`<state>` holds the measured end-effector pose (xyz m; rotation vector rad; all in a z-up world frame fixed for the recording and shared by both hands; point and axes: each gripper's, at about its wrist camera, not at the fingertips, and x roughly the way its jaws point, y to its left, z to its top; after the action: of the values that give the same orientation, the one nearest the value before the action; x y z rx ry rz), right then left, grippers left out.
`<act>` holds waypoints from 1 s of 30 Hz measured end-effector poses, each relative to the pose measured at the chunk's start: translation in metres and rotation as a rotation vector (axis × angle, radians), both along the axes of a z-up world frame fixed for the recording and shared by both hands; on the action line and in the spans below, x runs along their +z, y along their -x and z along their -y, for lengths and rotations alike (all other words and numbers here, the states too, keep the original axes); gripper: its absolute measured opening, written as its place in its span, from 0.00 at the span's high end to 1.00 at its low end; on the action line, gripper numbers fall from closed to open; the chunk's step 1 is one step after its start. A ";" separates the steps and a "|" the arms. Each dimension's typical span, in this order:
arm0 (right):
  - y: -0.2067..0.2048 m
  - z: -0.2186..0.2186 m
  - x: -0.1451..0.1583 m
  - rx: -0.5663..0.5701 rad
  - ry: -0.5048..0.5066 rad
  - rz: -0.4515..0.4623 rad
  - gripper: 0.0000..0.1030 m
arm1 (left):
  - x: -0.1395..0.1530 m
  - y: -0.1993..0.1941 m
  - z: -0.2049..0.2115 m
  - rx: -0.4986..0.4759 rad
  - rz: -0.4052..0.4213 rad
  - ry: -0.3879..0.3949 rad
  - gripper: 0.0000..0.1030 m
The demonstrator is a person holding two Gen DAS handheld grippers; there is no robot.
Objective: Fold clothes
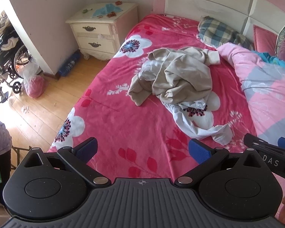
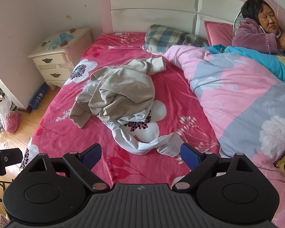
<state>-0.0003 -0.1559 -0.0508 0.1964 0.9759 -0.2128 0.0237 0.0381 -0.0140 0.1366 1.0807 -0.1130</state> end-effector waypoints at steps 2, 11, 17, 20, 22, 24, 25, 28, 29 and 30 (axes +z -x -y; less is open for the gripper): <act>-0.001 0.000 -0.006 0.030 0.017 0.019 0.08 | -0.019 -0.009 -0.001 -0.013 0.014 0.024 0.00; -0.104 0.009 -0.156 0.287 0.097 0.258 0.07 | -0.148 -0.062 -0.003 -0.041 0.126 0.140 0.00; -0.249 -0.015 -0.258 0.404 0.193 0.369 0.09 | -0.256 -0.127 0.012 0.051 0.307 0.223 0.00; -0.311 -0.028 -0.305 0.434 0.241 0.267 0.13 | -0.284 -0.149 0.018 0.089 0.293 0.202 0.01; -0.337 -0.028 -0.324 0.404 0.240 0.191 0.13 | -0.294 -0.152 0.018 0.095 0.302 0.200 0.01; -0.336 -0.016 -0.324 0.346 0.150 0.206 0.49 | -0.300 -0.151 0.018 0.072 0.330 0.201 0.01; -0.330 -0.008 -0.320 0.319 0.087 0.225 0.72 | -0.300 -0.152 0.019 0.056 0.340 0.194 0.01; -0.300 0.023 -0.295 0.270 -0.098 0.289 0.93 | -0.295 -0.156 0.020 0.034 0.350 0.211 0.02; -0.289 0.034 -0.287 0.274 -0.164 0.310 0.94 | -0.293 -0.158 0.019 0.031 0.355 0.239 0.02; -0.278 0.046 -0.279 0.281 -0.229 0.329 0.97 | -0.291 -0.159 0.019 0.026 0.369 0.274 0.02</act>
<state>0.2775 -0.2015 -0.3303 0.2906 0.6878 0.1868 0.1830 0.0193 -0.3046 -0.1015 0.6903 -0.2028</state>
